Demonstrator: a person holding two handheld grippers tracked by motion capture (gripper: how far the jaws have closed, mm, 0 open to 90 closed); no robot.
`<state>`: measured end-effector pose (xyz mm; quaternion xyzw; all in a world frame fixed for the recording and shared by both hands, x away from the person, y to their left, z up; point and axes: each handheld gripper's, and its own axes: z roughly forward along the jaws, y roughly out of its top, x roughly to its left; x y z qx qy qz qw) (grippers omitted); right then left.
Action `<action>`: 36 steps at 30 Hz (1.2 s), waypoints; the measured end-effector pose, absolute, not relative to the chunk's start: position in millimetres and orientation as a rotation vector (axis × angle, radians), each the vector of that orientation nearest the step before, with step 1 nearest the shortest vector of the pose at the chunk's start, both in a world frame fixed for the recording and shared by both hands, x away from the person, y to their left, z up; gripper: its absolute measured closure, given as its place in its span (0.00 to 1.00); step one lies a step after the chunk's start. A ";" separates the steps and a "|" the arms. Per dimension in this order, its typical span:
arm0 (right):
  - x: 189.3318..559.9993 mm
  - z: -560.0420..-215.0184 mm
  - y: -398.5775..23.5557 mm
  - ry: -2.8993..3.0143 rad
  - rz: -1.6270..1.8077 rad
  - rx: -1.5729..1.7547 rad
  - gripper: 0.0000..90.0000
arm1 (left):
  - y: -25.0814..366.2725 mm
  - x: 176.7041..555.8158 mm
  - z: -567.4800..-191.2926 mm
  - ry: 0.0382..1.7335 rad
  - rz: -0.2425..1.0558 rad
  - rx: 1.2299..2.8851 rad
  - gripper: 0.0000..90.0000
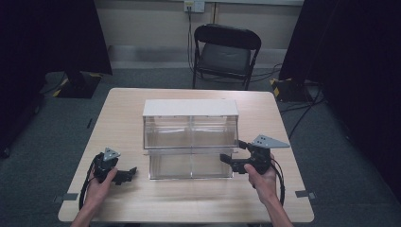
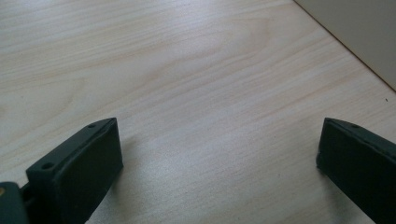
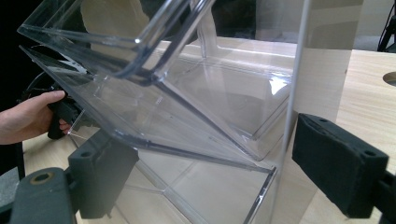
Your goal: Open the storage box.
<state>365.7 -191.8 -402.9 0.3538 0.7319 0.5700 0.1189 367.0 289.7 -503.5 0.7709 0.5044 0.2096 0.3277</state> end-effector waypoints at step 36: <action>365.8 -402.0 -191.0 2.143 1.659 1.026 0.15 | 289.7 367.0 -503.6 1.321 0.549 2.018 0.00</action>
